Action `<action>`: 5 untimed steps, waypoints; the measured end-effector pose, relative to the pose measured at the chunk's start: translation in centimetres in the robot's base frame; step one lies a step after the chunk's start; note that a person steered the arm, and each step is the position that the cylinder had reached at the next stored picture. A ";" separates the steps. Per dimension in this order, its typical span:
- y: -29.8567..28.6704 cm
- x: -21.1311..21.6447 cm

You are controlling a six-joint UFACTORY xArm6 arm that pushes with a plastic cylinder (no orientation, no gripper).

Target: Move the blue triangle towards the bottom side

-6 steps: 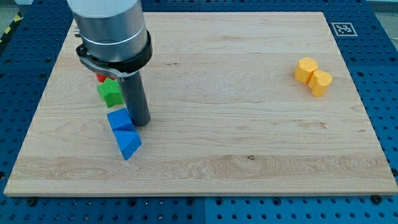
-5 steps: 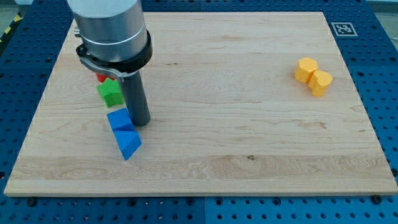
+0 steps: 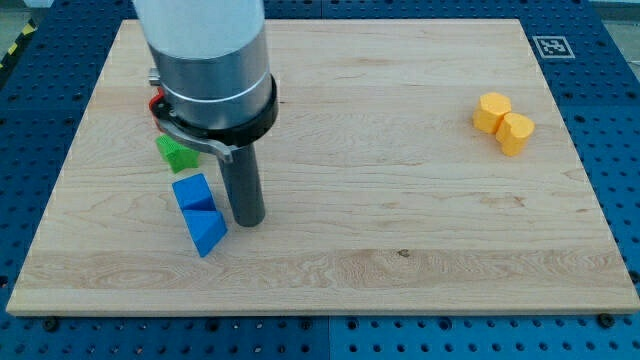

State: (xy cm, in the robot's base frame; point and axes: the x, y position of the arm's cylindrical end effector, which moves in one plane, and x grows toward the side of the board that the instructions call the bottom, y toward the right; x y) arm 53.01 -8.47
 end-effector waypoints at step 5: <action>-5.0 1.7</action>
State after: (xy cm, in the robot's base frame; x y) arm 54.69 -13.47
